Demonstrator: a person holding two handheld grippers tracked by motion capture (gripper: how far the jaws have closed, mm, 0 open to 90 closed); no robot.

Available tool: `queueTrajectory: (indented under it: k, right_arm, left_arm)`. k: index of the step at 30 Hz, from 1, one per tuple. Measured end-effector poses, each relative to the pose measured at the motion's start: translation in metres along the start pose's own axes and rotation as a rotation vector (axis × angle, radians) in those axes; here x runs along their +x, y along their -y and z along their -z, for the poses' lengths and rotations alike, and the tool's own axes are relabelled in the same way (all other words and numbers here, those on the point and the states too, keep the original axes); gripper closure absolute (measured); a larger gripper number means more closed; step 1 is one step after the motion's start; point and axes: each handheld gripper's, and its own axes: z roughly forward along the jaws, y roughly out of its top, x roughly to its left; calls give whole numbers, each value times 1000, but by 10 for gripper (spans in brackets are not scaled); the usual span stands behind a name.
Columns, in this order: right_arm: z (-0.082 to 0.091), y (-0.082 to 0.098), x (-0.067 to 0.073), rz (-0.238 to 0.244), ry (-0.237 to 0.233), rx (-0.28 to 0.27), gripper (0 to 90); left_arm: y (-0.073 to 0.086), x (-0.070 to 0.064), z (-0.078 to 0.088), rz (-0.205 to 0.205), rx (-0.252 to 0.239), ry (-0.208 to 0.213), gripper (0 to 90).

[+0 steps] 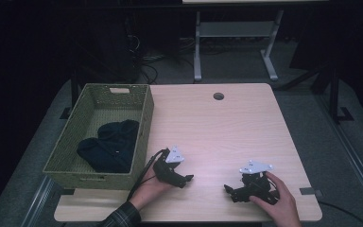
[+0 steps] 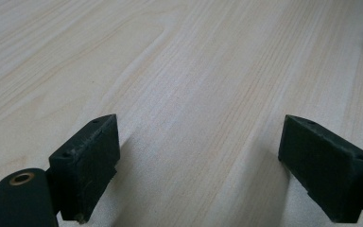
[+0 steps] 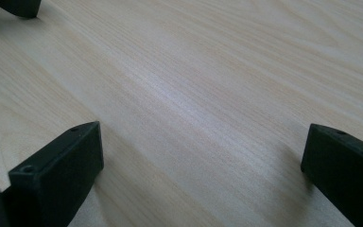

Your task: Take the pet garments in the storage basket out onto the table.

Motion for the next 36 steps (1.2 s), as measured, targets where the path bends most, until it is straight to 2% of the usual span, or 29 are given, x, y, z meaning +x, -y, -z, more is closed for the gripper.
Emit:
queueTrajectory:
  k: [7,11,14,21,36]
  right_arm:
    - [0,0,0,0,0,0,0]
    - [0,0,0,0,0,0,0]
    - [0,0,0,0,0,0,0]
    - [0,0,0,1,0,0,0]
    - [0,0,0,-1,0,1,0]
  left_arm:
    - [-1,0,0,2,1,-1,130]
    - [-3,0,1,5,25,-6,136]
    - [-4,1,3,22,24,-1,136]
    - [-11,3,8,26,34,-4,136]
    - [-22,7,22,19,8,-11,138]
